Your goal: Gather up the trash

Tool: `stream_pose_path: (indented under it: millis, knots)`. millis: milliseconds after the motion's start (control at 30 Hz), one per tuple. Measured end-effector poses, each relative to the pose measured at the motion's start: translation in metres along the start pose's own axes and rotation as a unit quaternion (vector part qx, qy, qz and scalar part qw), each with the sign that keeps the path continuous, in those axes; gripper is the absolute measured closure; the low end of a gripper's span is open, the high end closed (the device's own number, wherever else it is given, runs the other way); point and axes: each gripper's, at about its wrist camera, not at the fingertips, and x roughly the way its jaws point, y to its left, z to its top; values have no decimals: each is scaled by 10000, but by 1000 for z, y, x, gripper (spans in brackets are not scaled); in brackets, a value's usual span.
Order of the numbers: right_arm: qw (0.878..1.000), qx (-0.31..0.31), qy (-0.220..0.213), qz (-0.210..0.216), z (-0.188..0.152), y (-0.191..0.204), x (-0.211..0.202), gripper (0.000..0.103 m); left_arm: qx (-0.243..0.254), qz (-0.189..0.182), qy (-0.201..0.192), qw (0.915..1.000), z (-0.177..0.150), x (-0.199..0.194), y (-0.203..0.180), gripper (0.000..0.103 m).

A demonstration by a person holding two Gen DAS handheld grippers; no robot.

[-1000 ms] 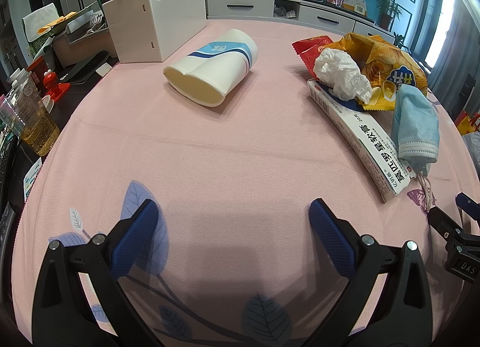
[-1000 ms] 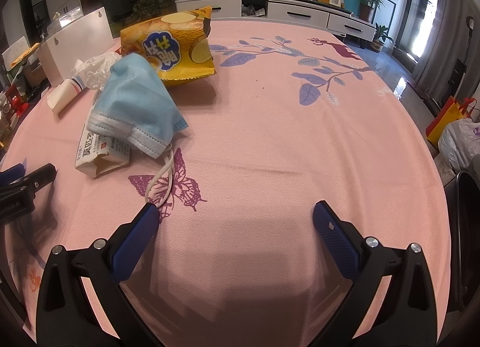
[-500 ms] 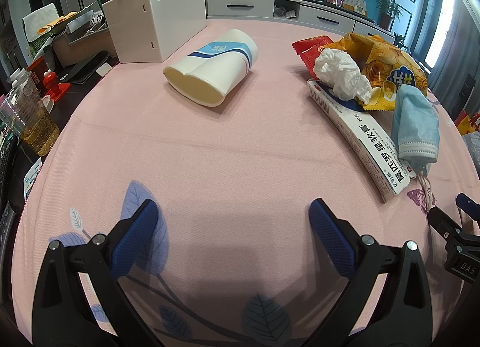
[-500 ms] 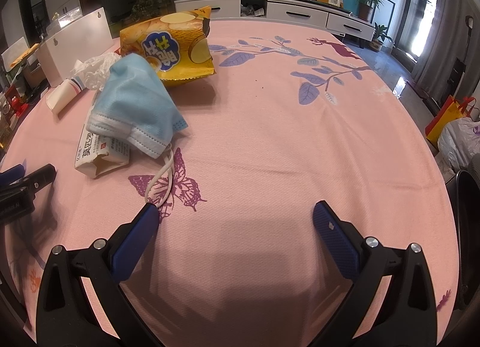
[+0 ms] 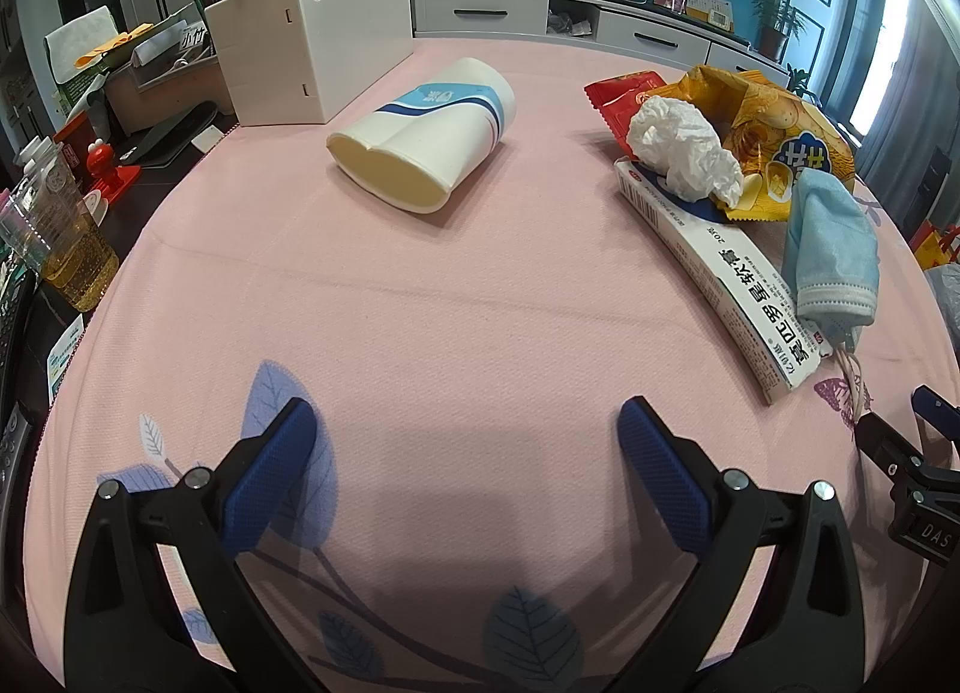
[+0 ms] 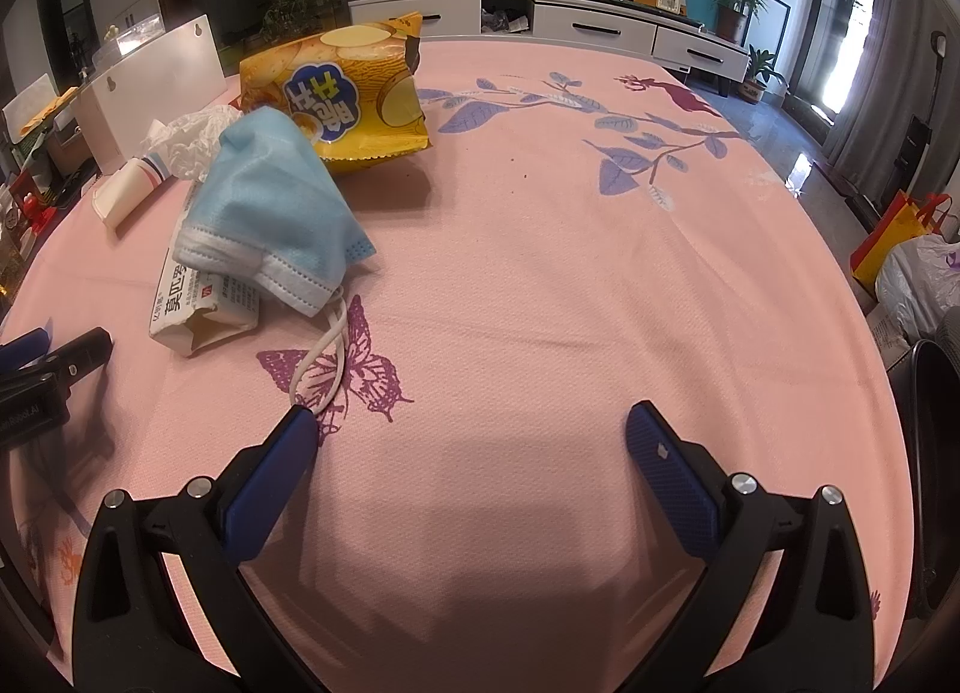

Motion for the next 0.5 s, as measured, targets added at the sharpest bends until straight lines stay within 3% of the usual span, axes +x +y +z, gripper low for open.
stream_pose_path:
  millis: [500]
  knots:
    - [10000, -7, 0, 2, 1, 0, 2, 2, -9, -14, 6, 10000, 4, 2, 0, 2]
